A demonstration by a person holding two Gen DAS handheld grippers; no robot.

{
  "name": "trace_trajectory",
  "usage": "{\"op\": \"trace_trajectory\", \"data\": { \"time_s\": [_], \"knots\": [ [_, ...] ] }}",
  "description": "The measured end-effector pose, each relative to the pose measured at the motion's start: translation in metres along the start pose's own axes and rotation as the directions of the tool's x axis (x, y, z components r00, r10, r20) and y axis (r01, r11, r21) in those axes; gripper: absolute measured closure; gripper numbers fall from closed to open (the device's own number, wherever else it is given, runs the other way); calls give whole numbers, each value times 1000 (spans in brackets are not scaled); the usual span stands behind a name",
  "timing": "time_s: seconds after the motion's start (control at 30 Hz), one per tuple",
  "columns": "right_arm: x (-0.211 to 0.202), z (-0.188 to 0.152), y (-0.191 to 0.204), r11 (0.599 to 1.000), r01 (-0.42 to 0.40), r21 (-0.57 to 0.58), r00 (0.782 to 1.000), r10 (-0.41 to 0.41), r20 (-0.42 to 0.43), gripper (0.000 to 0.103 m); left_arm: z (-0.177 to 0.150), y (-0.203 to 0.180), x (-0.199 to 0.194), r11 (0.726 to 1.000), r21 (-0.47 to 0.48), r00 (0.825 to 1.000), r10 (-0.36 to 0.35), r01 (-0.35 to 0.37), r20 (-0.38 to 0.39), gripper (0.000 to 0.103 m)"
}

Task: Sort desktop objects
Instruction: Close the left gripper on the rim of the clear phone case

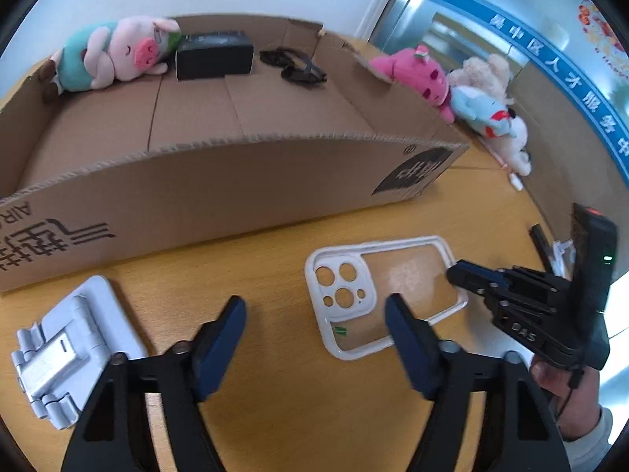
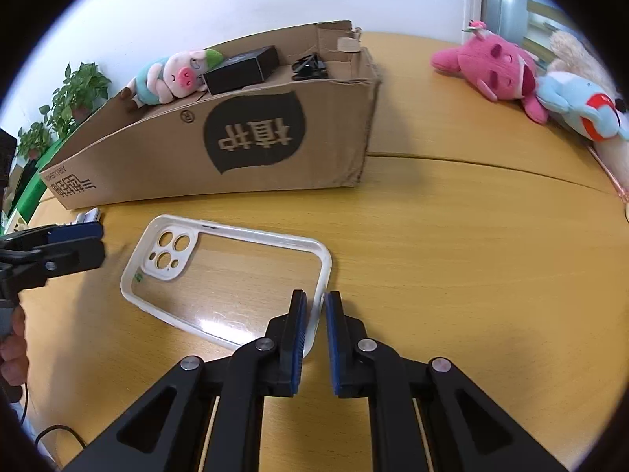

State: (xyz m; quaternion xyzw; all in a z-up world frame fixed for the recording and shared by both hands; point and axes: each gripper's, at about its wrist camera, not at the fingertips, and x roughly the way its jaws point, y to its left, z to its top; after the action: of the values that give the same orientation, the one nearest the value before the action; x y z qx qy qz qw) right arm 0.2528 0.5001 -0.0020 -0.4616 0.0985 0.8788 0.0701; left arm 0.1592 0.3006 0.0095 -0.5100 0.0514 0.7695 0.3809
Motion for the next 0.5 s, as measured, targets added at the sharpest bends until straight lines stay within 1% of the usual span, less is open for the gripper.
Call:
{"op": "trace_trajectory", "data": {
  "time_s": [0.03, 0.07, 0.1, 0.13, 0.2, 0.23, 0.27, 0.3, 0.33, 0.37, 0.43, 0.5],
  "knots": [
    [0, 0, 0, 1000, -2, 0, 1000, 2, 0, 93, 0, 0, 8, 1000, -8, 1000, 5, -5, -27, 51],
    [0, 0, 0, 1000, -2, -3, 1000, 2, 1, 93, 0, 0, 9, 1000, -14, 1000, 7, -8, -20, 55],
    [0, 0, 1, 1000, -5, -6, 1000, 5, 1, 93, 1, -1, 9, 1000, -19, 1000, 12, -12, -10, 56],
    [1, 0, 2, 1000, -9, -6, 1000, 9, 3, 93, 1, -2, 12, 1000, -26, 1000, 2, -3, -24, 59],
    [2, 0, 5, 1000, -19, -10, 1000, 19, 3, 93, 1, -1, 14, 999, -41, 1000, -6, 5, -19, 75],
    [2, 1, 7, 1000, -28, -12, 1000, 28, 4, 93, 1, -1, 14, 999, -41, 1000, 12, -12, -12, 77],
    [3, 1, 9, 999, -35, -15, 999, 36, 5, 93, 0, -2, 13, 999, -34, 1000, 27, -28, -8, 80],
    [3, 1, 11, 999, -31, -20, 999, 32, 7, 92, 0, -2, 13, 999, -25, 999, 45, -45, -7, 87],
    [4, 2, 12, 999, -31, -26, 999, 31, 9, 92, -1, -1, 12, 998, -26, 998, 56, -56, -9, 91],
    [4, 2, 12, 999, -35, -22, 999, 35, 10, 92, -2, 2, 11, 998, -39, 999, 52, -52, -10, 96],
    [3, 2, 9, 999, -53, -4, 999, 53, 12, 93, -2, 7, 8, 998, -67, 1000, 19, -19, -5, 96],
    [2, 1, 9, 998, -58, 2, 998, 58, 15, 93, 0, 5, 0, 997, -65, 999, 32, -31, 18, 97]
  ]
}}
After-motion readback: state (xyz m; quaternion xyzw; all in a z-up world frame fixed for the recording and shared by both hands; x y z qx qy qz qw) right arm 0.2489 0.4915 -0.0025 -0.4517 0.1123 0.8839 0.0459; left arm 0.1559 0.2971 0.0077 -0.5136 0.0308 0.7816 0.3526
